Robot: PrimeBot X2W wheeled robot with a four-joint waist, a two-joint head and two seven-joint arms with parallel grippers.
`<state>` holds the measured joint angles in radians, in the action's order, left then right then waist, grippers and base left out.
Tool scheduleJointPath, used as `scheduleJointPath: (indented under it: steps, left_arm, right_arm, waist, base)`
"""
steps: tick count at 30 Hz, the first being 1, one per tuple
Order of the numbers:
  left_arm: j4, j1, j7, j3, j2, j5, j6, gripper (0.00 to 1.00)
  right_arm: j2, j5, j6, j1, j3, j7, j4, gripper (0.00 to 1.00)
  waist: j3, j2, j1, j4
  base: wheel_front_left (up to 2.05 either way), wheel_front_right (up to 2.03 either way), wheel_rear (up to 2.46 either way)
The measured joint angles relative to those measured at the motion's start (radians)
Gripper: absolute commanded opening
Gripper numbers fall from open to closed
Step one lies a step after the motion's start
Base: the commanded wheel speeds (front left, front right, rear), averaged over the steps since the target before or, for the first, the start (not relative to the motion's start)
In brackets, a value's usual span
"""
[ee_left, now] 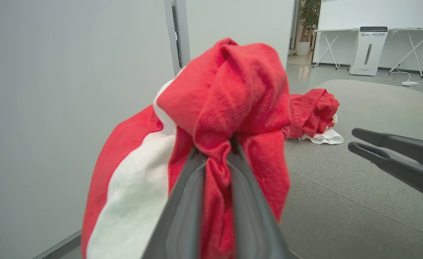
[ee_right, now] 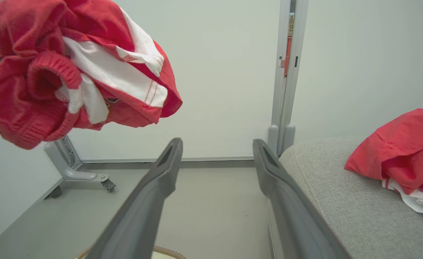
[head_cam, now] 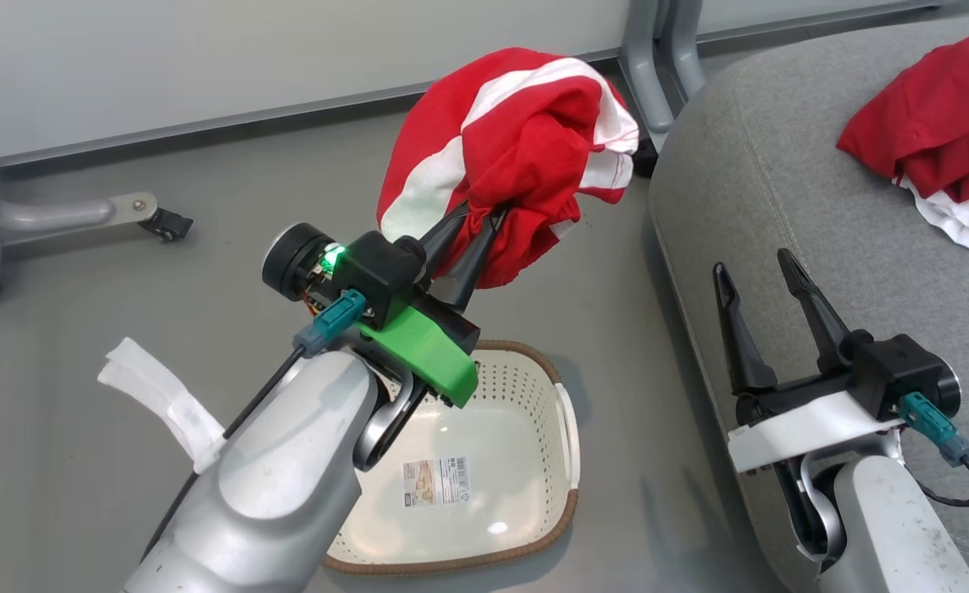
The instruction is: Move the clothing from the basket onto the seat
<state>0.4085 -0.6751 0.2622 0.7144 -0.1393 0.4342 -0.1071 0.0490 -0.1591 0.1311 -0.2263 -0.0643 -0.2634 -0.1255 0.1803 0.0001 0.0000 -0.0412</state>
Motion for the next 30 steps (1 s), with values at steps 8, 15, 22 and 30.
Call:
scheduleJointPath:
  steps: [8, 15, 22, 30]
  left_arm:
    - [-0.077, 0.039, 0.000, -0.044, 0.017, -0.024, -0.008, 0.00]
    - [-0.105, 0.059, 0.000, -0.053, 0.020, -0.041, -0.014, 0.00]
    - [-0.109, 0.064, 0.000, -0.059, 0.018, -0.055, -0.017, 0.00]
    - [-0.105, 0.069, 0.000, -0.058, 0.019, -0.058, -0.017, 0.00]
  right_arm:
    - [0.000, -0.008, 0.000, 0.029, 0.004, 0.000, -0.001, 1.00]
    - [0.000, -0.019, 0.000, 0.043, 0.004, 0.000, -0.001, 1.00]
    - [0.000, -0.024, 0.000, 0.045, -0.008, 0.000, 0.014, 1.00]
    - [0.000, -0.035, 0.000, 0.009, -0.123, 0.000, 0.067, 1.00]
  waist:
    - [-0.032, 0.0000, 0.0000, 0.020]
    - [-0.044, 0.0000, 0.0000, 0.028]
    - [-0.041, 0.0000, 0.0000, 0.031]
    - [-0.040, 0.0000, -0.0001, 0.035]
  base:
    - [0.00, 0.00, 0.00]
    - [0.00, 0.00, 0.00]
    - [0.00, 0.00, 0.00]
    - [0.00, 0.00, 0.00]
